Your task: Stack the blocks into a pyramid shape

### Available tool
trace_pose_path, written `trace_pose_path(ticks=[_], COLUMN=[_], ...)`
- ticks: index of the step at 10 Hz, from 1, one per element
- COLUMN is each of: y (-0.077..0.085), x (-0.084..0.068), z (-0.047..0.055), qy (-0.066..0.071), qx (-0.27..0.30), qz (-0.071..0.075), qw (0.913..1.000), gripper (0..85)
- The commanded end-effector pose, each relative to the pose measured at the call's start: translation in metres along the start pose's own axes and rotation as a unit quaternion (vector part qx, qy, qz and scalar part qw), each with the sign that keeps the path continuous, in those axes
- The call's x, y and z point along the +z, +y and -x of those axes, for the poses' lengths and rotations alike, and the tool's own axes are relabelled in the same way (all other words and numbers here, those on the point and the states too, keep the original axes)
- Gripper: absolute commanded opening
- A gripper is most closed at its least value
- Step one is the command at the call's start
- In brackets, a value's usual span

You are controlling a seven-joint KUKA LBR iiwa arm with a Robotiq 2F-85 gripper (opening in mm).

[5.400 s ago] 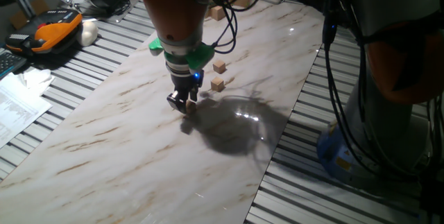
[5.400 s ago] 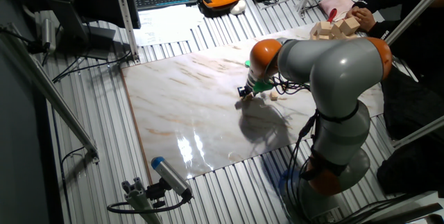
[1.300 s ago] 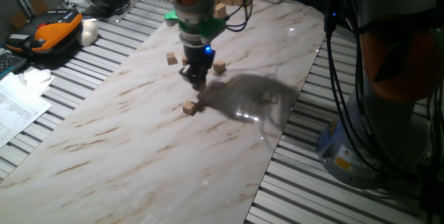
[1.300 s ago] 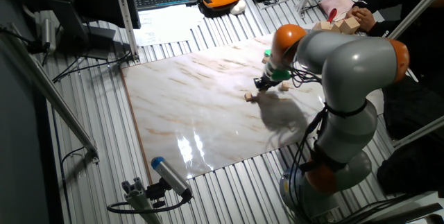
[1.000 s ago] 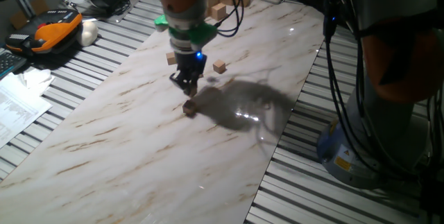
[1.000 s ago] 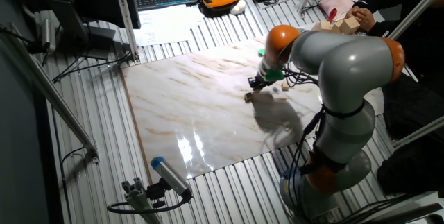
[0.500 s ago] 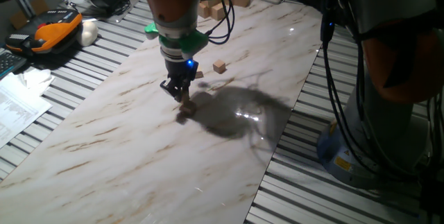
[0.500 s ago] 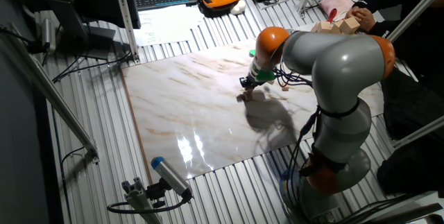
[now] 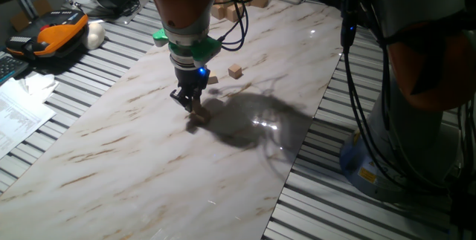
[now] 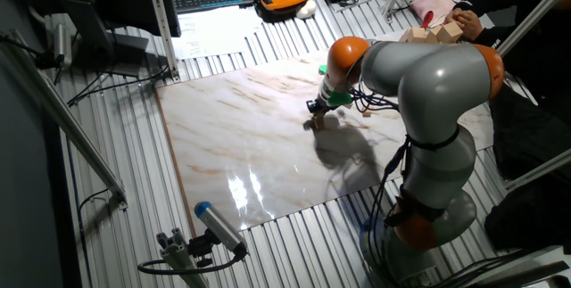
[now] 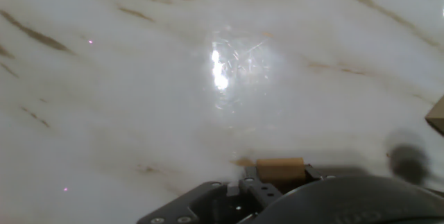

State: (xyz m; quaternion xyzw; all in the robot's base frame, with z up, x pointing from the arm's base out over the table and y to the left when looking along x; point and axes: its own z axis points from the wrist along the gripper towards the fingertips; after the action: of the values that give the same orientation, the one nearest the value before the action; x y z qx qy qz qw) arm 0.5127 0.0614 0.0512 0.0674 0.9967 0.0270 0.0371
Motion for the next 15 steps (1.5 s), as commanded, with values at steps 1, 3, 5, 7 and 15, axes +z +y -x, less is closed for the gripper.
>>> trace_pose_path(ticks=[1,3,5,7,15], y=[-0.001,-0.007,-0.005,-0.003,0.007], x=[-0.006,-0.013,-0.008,-0.006,0.013], z=[0.003,0.011,0.011,0.008,-0.009], qy=[0.008,0.007,-0.006,-0.01,-0.04], qx=[-0.001,-0.005,-0.001,0.003,0.001], qz=[-0.001,0.001,-0.001,-0.002,-0.013], qw=[1.0,1.0,1.0,0.9999,0.9991], gripper=[0.0,0.0,0.0,0.0,0.0])
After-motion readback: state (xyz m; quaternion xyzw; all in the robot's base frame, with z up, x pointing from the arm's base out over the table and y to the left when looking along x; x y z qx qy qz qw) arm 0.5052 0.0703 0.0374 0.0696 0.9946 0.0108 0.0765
